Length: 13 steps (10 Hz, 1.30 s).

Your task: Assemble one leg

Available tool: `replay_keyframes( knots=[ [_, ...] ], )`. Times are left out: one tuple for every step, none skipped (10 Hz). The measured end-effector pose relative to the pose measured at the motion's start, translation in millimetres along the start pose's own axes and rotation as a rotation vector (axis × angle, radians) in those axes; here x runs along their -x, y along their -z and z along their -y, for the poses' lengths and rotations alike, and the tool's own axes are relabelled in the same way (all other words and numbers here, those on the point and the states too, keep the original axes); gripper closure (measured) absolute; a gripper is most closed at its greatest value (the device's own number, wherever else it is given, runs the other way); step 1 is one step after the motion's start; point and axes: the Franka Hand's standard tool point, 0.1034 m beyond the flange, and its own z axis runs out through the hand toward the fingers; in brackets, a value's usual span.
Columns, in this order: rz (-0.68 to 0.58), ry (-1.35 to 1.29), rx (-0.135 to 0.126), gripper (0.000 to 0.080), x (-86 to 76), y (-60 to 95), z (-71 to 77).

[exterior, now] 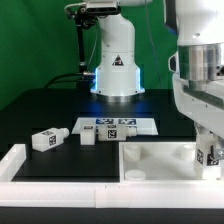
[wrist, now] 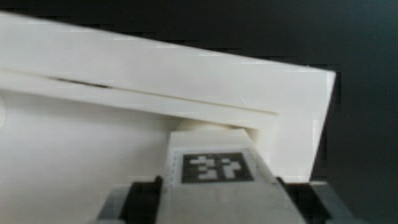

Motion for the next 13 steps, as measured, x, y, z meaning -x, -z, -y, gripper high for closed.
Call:
replay_keyframes(
  knots=[
    [-0.003, -0.016, -0.006, 0.0514, 1.1, -0.8, -0.2],
    [-0.003, 0.006, -0.006, 0.0514, 0.9, -0.9, -0.3],
    [-0.009, 0.136, -0.023, 0.0358, 0.0, -1.1, 1.0],
    [-0.022, 0.296, -0.047, 0.0230, -0.7, -2.8, -0.6],
    [-0.027, 0.497, -0.036, 0.0166, 4.5, -3.6, -2.9],
    [-0.027, 0.658, -0.029, 0.0166, 10.1, -3.4, -4.0],
    [-0.035, 0.679, -0.041, 0.0154, 9.2, -3.6, -4.7],
    [-0.041, 0.768, -0.037, 0.0151, 7.2, -4.4, -4.8],
    [-0.044, 0.832, -0.034, 0.0151, 6.5, -4.5, -4.8],
    [-0.045, 0.885, -0.032, 0.0150, 6.2, -4.8, -5.0],
    [-0.063, 1.100, -0.017, 0.0150, 2.5, -3.8, -4.2],
    [-0.081, 1.290, -0.004, 0.0150, -4.0, -1.3, -1.2],
    [-0.077, 1.222, -0.008, 0.0150, -2.8, -2.3, -1.8]
  ],
)
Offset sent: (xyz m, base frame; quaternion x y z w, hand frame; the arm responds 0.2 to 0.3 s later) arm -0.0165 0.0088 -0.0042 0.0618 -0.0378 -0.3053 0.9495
